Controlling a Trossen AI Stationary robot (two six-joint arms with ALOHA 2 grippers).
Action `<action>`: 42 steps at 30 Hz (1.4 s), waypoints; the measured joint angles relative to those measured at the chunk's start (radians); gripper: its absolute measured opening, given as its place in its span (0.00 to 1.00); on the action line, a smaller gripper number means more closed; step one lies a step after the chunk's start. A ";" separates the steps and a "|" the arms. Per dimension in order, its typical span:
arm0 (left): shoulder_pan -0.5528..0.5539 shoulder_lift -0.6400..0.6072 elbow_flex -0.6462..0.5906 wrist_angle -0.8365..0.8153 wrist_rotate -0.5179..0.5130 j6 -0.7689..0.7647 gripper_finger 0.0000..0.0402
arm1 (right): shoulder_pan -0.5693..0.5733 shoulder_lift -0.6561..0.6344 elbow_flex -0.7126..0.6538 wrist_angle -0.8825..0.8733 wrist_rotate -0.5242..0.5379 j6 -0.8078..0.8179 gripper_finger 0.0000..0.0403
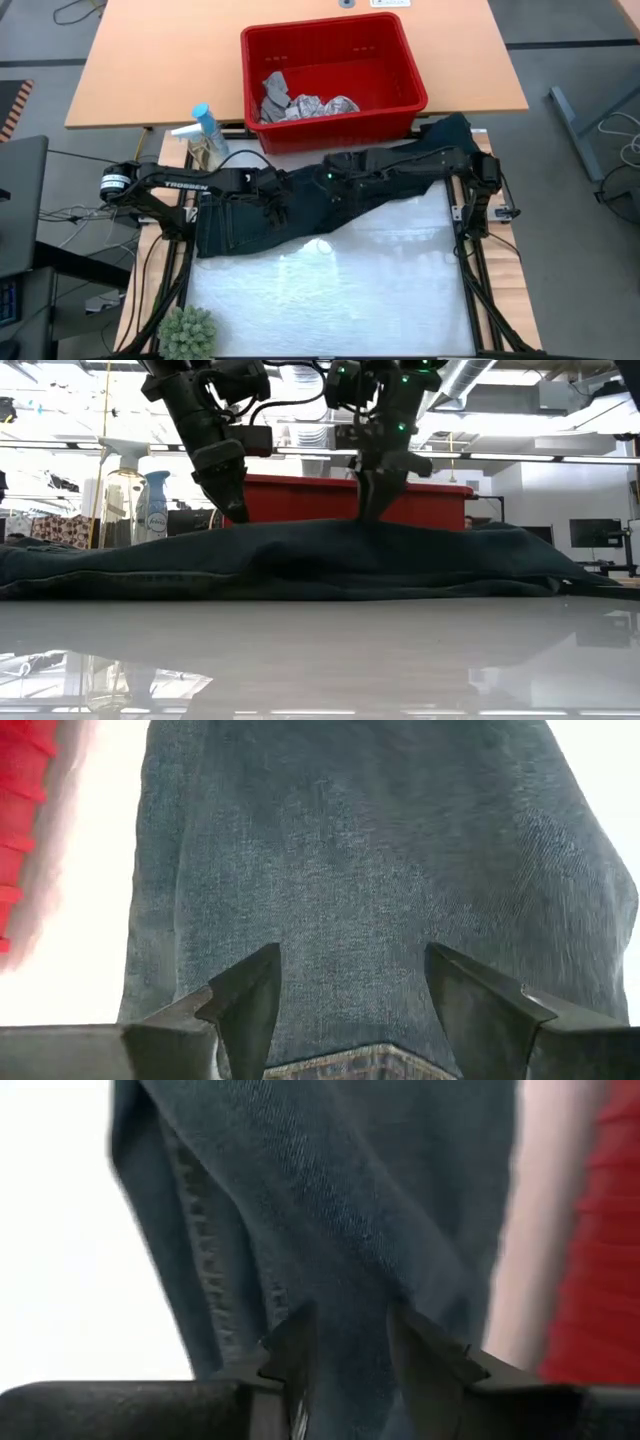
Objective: Fold Laundry from Bin
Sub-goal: Fold the blue jeans
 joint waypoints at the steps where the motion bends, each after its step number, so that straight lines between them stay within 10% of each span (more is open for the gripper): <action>1: 0.000 0.003 0.000 -0.003 0.001 0.001 0.59 | -0.006 0.000 0.017 -0.011 -0.004 0.005 0.37; 10: -0.001 0.041 0.001 -0.009 0.011 0.019 0.59 | -0.046 -0.072 0.155 -0.106 -0.086 0.076 0.37; 15: -0.001 0.064 -0.001 -0.012 0.011 0.023 0.59 | -0.042 -0.209 0.132 -0.136 -0.520 0.315 0.36; 18: -0.001 0.069 -0.001 -0.013 0.012 0.018 0.59 | 0.030 -0.320 0.083 -0.138 -0.575 0.408 0.34; 29: -0.001 0.068 0.000 -0.014 0.029 0.009 0.59 | 0.515 -0.696 -0.462 0.295 -0.019 1.025 0.31; 35: 0.000 0.067 0.000 -0.033 0.058 0.033 0.59 | 0.618 -0.577 -0.683 0.811 0.246 1.157 0.31; 42: 0.000 0.067 0.000 -0.057 0.093 0.093 0.59 | 0.608 -0.278 -0.693 0.996 0.295 1.278 0.42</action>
